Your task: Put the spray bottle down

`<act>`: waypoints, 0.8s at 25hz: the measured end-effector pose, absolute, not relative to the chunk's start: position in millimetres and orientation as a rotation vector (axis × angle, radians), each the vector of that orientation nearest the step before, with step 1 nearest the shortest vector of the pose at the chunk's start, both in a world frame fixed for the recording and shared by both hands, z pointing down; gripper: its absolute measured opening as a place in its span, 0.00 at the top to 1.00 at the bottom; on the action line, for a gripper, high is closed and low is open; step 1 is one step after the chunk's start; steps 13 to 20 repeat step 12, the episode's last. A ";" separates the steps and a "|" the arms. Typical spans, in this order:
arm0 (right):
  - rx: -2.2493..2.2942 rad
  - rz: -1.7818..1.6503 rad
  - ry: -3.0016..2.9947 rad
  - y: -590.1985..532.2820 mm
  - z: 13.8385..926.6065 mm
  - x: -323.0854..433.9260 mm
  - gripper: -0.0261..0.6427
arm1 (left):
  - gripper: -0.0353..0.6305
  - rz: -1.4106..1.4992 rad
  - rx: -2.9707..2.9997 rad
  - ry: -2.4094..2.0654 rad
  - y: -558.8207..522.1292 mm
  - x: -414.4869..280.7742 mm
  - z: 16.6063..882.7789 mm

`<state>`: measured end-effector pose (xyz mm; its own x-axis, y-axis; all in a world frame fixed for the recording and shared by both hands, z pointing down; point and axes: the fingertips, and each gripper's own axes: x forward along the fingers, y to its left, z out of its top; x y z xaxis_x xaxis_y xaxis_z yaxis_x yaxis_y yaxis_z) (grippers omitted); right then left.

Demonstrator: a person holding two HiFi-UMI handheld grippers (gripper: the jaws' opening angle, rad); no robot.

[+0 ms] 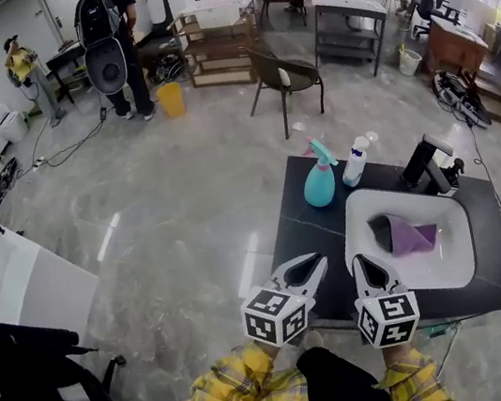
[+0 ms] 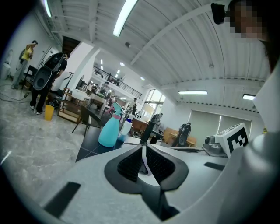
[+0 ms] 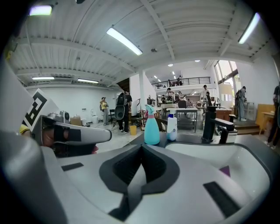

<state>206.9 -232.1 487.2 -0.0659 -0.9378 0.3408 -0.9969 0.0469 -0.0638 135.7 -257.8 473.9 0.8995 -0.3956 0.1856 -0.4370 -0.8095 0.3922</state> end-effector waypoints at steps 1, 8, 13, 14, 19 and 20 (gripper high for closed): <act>1.992 0.423 -2.112 -227.0 487.2 204.8 0.95 | 0.91 0.133 2.630 -0.606 -252.6 133.6 473.7; 2.004 0.469 -2.119 -204.3 489.4 185.8 0.95 | 0.91 0.152 2.620 -0.624 -229.3 105.9 476.2; 1.998 0.470 -2.124 -191.2 490.4 173.7 0.95 | 0.91 0.161 2.613 -0.641 -218.7 91.1 479.0; 1.998 0.470 -2.124 -191.2 490.4 173.7 0.95 | 0.91 0.161 2.613 -0.641 -218.7 91.1 479.0; 1.998 0.470 -2.124 -191.2 490.4 173.7 0.95 | 0.91 0.161 2.613 -0.641 -218.7 91.1 479.0; 1.998 0.470 -2.124 -191.2 490.4 173.7 0.95 | 0.91 0.161 2.613 -0.641 -218.7 91.1 479.0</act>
